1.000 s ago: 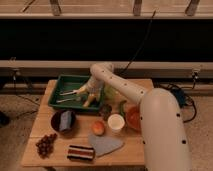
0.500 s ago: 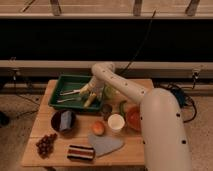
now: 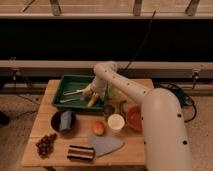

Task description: Place banana in red bowl

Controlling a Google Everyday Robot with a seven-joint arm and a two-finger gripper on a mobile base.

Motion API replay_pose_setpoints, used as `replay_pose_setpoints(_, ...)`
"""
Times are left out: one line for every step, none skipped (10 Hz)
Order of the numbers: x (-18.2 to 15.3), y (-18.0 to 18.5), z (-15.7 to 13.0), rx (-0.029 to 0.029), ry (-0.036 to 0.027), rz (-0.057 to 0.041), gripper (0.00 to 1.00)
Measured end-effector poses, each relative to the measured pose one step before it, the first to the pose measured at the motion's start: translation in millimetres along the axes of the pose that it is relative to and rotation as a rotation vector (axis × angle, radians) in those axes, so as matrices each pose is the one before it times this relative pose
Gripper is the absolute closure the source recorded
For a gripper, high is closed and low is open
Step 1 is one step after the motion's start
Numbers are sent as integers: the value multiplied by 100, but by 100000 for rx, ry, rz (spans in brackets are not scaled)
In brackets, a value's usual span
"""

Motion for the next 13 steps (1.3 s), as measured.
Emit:
replay_pose_setpoints(44,291,-9,-919,-37,303,20)
replay_pose_setpoints(23,174,69,-804,-68,-109,20)
replay_pose_setpoints(-67,33,146,-444,-350,-96,20)
replay_pose_setpoints(-78,-60,297,-481,-520,-250,20)
replay_pose_setpoints(-94,-106,212,-202,-475,-296,20)
replay_pose_setpoints(-14,-68,191,-39,-148,-197,21)
replay_pose_setpoints(-24,-69,170,-29,-98,-182,27)
replay_pose_setpoints(-3,-44,35,-16,0,-77,31)
replay_pose_setpoints(-8,81,50,-15,35,44,45)
replay_pose_setpoints(5,98,8,79,311,235,57)
replay_pose_setpoints(14,-2,-53,-24,79,42,69)
replay_pose_setpoints(2,12,-30,-59,1,25,76)
replay_pose_setpoints(-26,27,6,-58,-85,4,85)
